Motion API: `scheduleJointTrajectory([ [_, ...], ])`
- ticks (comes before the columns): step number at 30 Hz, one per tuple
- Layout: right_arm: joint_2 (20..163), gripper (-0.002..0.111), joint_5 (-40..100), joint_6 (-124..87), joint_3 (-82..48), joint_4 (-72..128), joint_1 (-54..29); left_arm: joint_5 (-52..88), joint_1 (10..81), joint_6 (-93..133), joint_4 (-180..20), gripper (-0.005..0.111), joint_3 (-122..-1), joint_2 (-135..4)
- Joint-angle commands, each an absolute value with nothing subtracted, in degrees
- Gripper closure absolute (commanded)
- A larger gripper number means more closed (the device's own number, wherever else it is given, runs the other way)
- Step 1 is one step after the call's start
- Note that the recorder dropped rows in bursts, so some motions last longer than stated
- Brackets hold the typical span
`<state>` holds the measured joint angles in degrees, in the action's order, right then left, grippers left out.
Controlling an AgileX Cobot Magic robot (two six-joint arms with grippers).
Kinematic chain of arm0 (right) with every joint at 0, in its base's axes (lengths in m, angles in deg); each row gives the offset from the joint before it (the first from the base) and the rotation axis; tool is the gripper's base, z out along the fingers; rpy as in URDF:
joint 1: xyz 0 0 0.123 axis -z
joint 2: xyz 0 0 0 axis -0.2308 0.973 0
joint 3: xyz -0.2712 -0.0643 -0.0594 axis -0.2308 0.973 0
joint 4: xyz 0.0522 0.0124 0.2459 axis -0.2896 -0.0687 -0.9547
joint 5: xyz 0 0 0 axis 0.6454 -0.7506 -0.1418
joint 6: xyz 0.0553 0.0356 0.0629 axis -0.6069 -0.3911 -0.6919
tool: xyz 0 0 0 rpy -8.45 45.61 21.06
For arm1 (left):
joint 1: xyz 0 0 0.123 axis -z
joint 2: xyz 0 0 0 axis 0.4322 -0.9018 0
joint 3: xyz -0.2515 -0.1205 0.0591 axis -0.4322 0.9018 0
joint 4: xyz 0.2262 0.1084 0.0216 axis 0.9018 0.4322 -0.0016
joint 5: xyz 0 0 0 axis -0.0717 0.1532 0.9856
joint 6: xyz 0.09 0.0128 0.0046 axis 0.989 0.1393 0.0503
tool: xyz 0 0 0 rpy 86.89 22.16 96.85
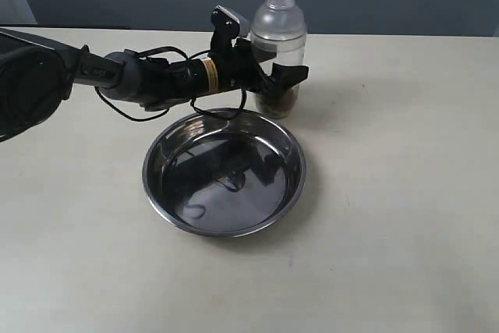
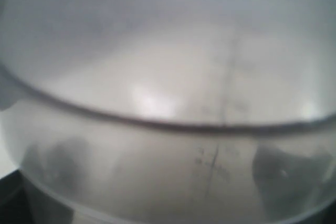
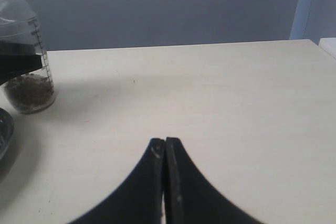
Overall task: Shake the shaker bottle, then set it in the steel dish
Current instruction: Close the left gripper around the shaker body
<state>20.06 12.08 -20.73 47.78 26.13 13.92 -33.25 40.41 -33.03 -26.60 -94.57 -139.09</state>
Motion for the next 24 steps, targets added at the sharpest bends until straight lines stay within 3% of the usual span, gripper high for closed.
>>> scheduleJointTrajectory([
  [1,19.8,0.109,12.8,-20.7,47.9,26.1,13.8,-35.7,40.5,-33.4,-26.8,0.084,-95.0,-139.4],
  [6,19.8,0.109,12.8,-20.7,47.9,26.1,13.8,-40.5,40.5,-33.4,-25.4,0.082,-95.0,-139.4],
  [16,19.8,0.109,12.8,-20.7,47.9,26.1,13.8,-37.2,40.5,-33.3,-23.5,0.084,-95.0,-139.4],
  [18,19.8,0.109,12.8,-20.7,47.9,26.1,13.8,-35.3,40.5,-33.4,-24.3,0.089,-95.0,-139.4],
  [21,19.8,0.109,12.8,-20.7,47.9,26.1,13.8,-29.4,40.6,-35.1,-24.9,0.106,-95.0,-138.8],
  [24,19.8,0.109,12.8,-20.7,47.9,26.1,13.8,-27.2,40.6,-35.8,-25.2,0.106,-95.0,-137.9],
])
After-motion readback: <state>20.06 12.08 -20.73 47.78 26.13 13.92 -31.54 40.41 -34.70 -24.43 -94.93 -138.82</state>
